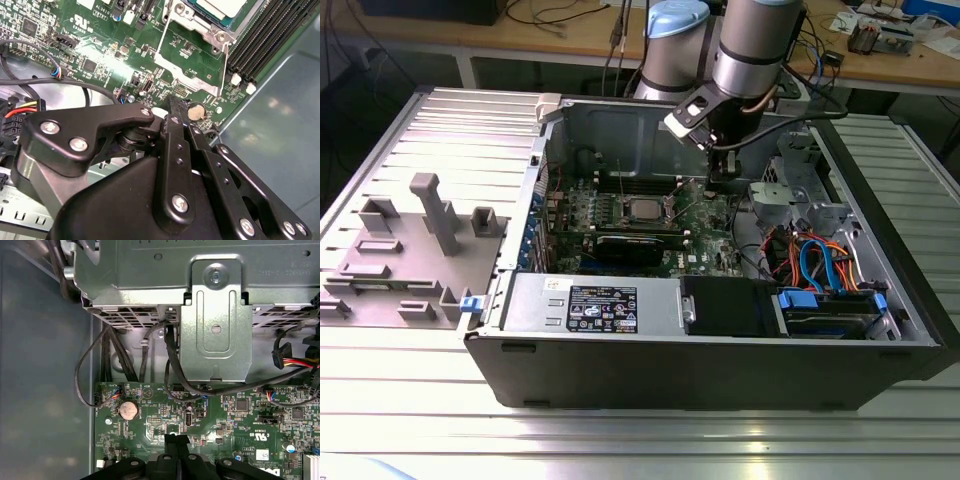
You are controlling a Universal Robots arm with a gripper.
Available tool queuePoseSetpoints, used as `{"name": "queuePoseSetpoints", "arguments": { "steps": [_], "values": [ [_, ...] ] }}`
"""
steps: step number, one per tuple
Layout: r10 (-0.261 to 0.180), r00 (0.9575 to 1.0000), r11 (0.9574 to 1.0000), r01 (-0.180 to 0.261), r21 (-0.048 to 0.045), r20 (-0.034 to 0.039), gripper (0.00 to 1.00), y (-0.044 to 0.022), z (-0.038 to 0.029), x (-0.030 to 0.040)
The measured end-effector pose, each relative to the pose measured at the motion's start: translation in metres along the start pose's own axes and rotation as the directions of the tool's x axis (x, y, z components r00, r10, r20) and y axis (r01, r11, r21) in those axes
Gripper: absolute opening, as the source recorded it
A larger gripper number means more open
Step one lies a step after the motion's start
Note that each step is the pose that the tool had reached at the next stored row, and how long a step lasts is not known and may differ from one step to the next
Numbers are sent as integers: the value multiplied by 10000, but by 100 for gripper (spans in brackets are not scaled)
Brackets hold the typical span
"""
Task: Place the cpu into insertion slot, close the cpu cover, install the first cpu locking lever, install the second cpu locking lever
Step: 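Close the cpu cover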
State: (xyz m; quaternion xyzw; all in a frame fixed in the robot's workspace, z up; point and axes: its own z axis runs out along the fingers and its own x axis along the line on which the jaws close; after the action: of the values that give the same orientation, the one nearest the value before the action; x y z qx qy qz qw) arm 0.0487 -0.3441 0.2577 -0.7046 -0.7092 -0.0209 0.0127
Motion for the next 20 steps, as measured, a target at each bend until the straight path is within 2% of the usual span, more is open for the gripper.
{"name": "queuePoseSetpoints", "arguments": {
  "steps": [12, 16, 19, 20],
  "values": [
    [1, 10000, 10000, -1, -1, -2, 11, -3, 6, 0],
    [-3, 10000, 10000, 3, -1, -55, 11, -36, 40, -12],
    [-11, 10000, 10000, 11, 1, -59, 11, -128, 50, -12],
    [-12, 10000, 10000, 12, 1, -60, 11, -128, 50, -12]
  ]
}}
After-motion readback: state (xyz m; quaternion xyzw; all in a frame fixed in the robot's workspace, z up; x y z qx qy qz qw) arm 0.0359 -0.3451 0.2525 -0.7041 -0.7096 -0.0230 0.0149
